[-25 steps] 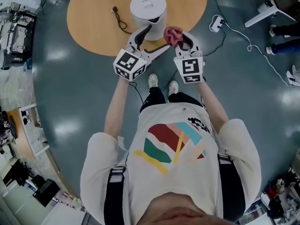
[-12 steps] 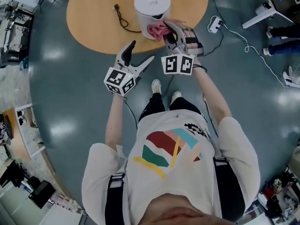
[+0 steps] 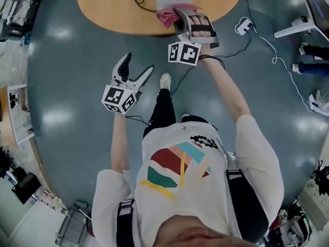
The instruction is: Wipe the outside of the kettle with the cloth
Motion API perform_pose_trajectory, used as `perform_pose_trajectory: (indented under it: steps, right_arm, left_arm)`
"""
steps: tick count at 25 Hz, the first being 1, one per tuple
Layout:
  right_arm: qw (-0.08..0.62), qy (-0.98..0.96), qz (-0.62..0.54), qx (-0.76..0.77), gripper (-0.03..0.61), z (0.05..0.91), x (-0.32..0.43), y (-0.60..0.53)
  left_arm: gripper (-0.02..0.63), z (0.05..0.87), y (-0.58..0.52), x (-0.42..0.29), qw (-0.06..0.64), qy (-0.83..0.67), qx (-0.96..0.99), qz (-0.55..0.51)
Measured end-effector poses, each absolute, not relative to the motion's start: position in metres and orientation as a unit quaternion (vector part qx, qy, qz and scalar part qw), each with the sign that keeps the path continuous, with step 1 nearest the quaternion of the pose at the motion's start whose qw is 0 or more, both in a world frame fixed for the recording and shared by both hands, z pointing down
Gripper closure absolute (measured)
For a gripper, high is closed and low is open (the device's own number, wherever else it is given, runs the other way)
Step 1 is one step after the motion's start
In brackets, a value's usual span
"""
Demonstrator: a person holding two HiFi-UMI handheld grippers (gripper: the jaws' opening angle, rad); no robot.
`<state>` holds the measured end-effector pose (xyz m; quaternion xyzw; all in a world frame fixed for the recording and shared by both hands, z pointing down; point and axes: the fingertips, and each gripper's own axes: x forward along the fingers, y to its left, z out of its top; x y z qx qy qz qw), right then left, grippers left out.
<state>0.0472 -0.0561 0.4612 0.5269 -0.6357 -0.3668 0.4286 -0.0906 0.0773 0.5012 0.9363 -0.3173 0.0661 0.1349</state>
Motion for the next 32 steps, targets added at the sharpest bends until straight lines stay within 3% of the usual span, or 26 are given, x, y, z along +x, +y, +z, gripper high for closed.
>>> perform_pose_trajectory:
  steps: [4,12,18,24,28,32]
  right_arm:
    - [0.437,-0.642,-0.353,0.521,0.531,0.509,0.032,-0.065]
    - [0.442,-0.657,-0.328,0.516,0.531,0.609,0.018,-0.073]
    - [0.440,-0.671,-0.296,0.518,0.531,0.626,0.006,-0.071]
    - [0.411,-0.678,-0.314,0.522,0.531,0.556,-0.012,-0.058]
    - [0.381,-0.695,-0.320,0.519,0.531,0.442,-0.026,-0.053]
    - [0.391,-0.674,-0.362,0.511,0.531,0.337,-0.018,-0.086]
  left_arm:
    - [0.167,0.534,0.086,-0.125,0.151,-0.355,0.921,0.056]
    - [0.167,0.620,0.090,-0.129,0.131,-0.376,0.916,0.058]
    - [0.167,0.632,0.096,-0.145,0.132,-0.375,0.916,0.053]
    - [0.167,0.577,0.060,-0.150,0.123,-0.355,0.927,0.027]
    - [0.167,0.516,0.004,-0.139,0.110,-0.311,0.943,0.033]
    - [0.167,0.453,-0.059,-0.118,0.047,-0.300,0.952,0.044]
